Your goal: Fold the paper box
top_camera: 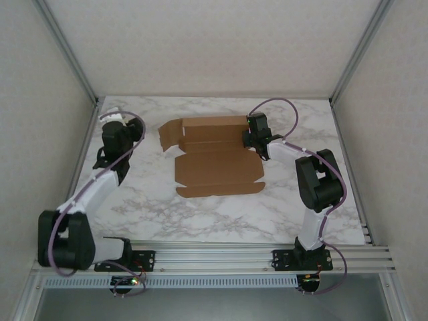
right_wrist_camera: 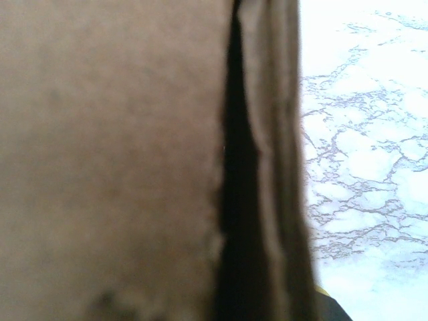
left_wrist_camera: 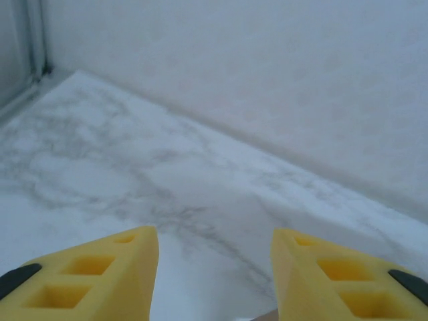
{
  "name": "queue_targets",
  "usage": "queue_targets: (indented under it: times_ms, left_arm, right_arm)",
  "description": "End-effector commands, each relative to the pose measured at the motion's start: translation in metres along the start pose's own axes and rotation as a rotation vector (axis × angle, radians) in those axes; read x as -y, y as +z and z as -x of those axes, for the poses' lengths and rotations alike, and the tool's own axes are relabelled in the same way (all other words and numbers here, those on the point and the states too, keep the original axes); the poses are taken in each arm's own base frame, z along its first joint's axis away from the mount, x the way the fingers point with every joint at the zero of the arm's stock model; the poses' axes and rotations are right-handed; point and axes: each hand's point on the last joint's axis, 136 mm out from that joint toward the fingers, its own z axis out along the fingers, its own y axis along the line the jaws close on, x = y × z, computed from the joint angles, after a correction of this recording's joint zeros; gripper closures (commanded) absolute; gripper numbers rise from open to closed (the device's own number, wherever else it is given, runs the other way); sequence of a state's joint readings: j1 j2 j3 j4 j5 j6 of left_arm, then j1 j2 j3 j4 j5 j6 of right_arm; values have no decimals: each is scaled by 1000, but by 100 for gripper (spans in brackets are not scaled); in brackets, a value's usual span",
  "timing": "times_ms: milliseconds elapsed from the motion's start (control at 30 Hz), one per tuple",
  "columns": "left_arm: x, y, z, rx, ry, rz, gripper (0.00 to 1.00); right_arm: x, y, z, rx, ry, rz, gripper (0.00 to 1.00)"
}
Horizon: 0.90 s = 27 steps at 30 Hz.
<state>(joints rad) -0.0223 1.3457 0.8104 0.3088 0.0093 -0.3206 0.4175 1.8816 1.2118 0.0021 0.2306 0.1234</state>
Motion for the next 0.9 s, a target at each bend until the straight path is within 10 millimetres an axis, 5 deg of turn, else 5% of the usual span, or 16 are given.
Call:
queue_targets:
  times_ms: [0,167,333,700,867]
  left_arm:
    - [1,23,-44,-177,-68,-42,55]
    - [8,42,-87,-317,-51,-85,55]
    - [21,49,-101,-359,-14,-145,54]
    - [85,22,-140,-418,180,-288,54]
    - [95,22,-144,-419,223,-300,53]
  right_arm:
    - [-8,3,-14,-57,-17,30,100]
    - [-9,4,-15,-64,-13,39,100]
    - [-10,4,-17,-69,-13,45,100]
    - [-13,8,-19,-83,-5,54,100]
    - [-15,9,-20,-90,3,65,100]
